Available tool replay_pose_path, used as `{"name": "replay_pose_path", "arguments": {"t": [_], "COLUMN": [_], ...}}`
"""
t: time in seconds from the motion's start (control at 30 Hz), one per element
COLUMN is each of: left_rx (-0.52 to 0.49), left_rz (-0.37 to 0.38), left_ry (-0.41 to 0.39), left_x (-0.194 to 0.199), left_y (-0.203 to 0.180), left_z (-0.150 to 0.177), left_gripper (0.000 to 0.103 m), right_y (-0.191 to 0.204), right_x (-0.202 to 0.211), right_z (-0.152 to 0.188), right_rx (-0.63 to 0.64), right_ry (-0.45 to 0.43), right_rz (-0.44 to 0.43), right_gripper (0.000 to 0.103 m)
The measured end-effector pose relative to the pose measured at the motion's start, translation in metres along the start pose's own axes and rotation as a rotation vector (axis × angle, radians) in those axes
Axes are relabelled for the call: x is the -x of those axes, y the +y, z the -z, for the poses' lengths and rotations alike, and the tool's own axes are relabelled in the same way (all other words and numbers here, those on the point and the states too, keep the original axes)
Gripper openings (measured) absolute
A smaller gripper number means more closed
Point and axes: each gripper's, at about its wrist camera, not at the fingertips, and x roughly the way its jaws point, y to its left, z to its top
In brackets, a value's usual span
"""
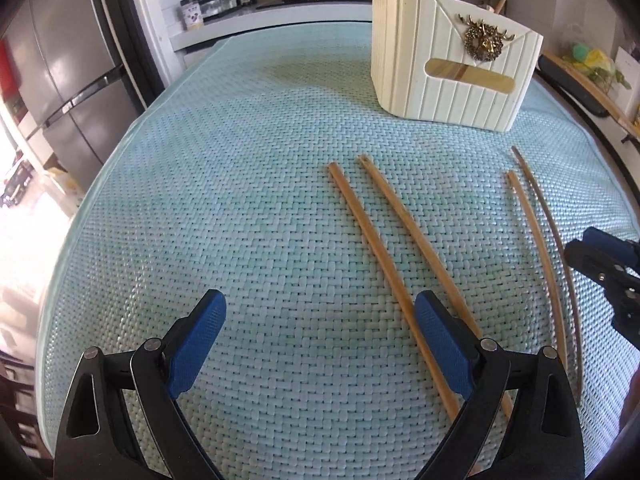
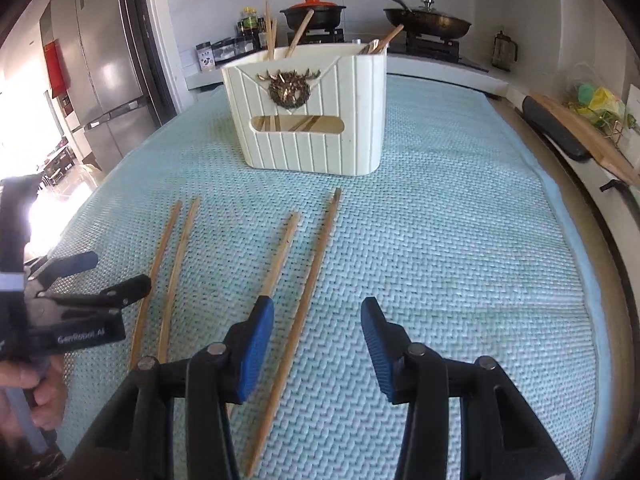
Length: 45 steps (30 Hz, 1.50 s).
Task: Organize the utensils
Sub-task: 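Lower the right tool onto a chopstick while the left tool grasps another chopstick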
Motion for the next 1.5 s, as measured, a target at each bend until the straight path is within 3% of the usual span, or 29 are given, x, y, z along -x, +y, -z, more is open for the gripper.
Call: {"name": "replay_pose_path", "arguments": {"t": [0.17, 0.43, 0.67, 0.87, 1.03, 1.3, 1.37, 1.47, 1.5], "left_rx": [-0.029, 0.101, -0.001, -0.017, -0.008, -0.008, -0.011, -0.032, -0.045], "left_rz": [-0.026, 0.202, 0.037, 0.040, 0.092, 0.141, 0.152, 0.181, 0.173], "left_ry": [0.020, 0.026, 0.043, 0.051, 0.097, 0.124, 0.134, 0.137, 0.129], "left_x": [-0.002, 0.001, -0.018, -0.017, -0.031, -0.039, -0.038, -0.035, -0.032], "left_y": [0.011, 0.026, 0.002, 0.022, 0.029, 0.026, 0.023, 0.013, 0.008], "left_z": [-0.001, -0.014, -0.011, -0.010, -0.027, -0.054, -0.057, -0.055, -0.051], "left_gripper": [0.095, 0.095, 0.095, 0.095, 0.094, 0.063, 0.048, 0.032, 0.031], "right_y": [0.006, -0.004, -0.008, 0.001, 0.002, -0.006, -0.007, -0.009, -0.011], "right_x": [-0.020, -0.009, -0.019, -0.025, -0.043, -0.063, -0.066, -0.067, -0.068], "right_z": [0.001, 0.007, -0.004, -0.009, -0.032, -0.060, -0.064, -0.065, -0.066], "right_rx": [0.066, 0.031, 0.065, 0.099, 0.097, 0.053, 0.049, 0.049, 0.043], "right_ry": [0.063, 0.090, 0.099, 0.111, 0.103, 0.130, 0.138, 0.128, 0.124], "right_rz": [0.061, 0.031, 0.032, 0.055, 0.068, 0.059, 0.057, 0.066, 0.067], "right_gripper": [0.034, 0.035, 0.035, 0.035, 0.038, 0.038, 0.037, 0.020, 0.012]}}
